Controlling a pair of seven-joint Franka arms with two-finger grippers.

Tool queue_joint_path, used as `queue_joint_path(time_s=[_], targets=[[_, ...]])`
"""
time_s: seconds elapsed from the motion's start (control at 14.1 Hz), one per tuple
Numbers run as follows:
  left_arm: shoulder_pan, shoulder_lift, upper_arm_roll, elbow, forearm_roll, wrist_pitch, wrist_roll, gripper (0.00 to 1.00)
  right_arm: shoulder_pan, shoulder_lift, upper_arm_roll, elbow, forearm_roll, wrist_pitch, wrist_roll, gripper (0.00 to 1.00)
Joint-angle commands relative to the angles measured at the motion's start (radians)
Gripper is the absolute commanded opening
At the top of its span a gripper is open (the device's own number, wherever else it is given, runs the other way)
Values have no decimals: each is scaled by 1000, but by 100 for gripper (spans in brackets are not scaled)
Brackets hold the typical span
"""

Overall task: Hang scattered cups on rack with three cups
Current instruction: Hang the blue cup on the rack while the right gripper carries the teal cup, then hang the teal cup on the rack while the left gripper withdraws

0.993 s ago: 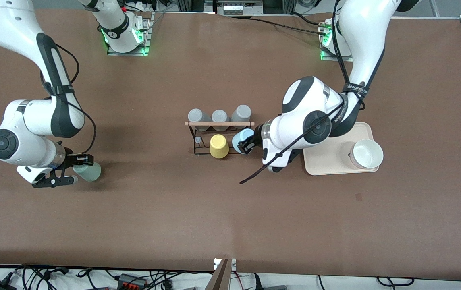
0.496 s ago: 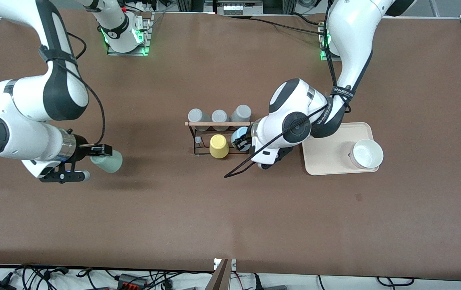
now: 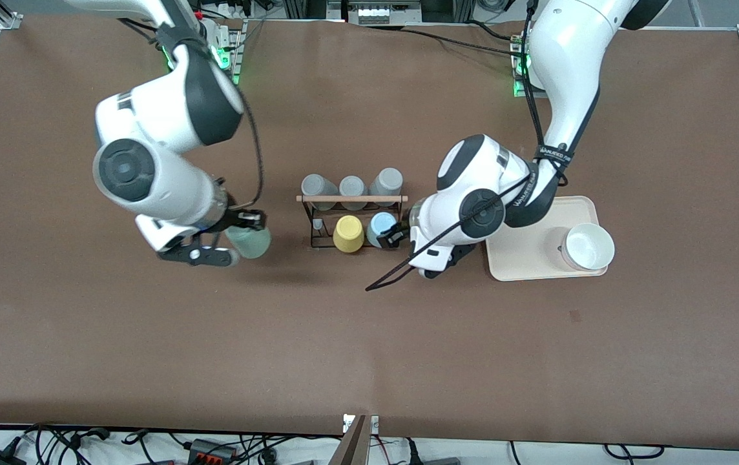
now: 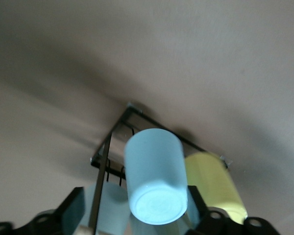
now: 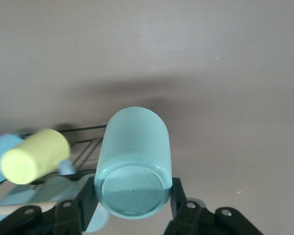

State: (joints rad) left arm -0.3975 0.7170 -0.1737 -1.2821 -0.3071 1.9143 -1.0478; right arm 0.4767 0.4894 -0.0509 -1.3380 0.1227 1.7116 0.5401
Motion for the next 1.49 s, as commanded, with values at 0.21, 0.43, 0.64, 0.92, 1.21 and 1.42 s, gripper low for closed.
queue_joint_path(time_s=[0.21,0.43,0.64,0.92,1.21,1.42], targets=[[205,-111,2,4,86,-164,233,100,108,66,-10,37,9,86,190,34],[310,-201,-9,7,150,-292,344,100,134,81,-10,36,9,86,219,34],[336,-325,0,7,253,-374,445,100,149,100,-10,36,9,88,253,34],[373,-480,-10,-121,256,-442,485,100,161,118,-10,31,12,88,256,34],[376,-665,-15,-433,258,-250,638,100,168,123,-10,28,11,88,254,34],[400,-648,-9,-406,258,-242,667,100,168,159,-10,26,11,94,251,37]])
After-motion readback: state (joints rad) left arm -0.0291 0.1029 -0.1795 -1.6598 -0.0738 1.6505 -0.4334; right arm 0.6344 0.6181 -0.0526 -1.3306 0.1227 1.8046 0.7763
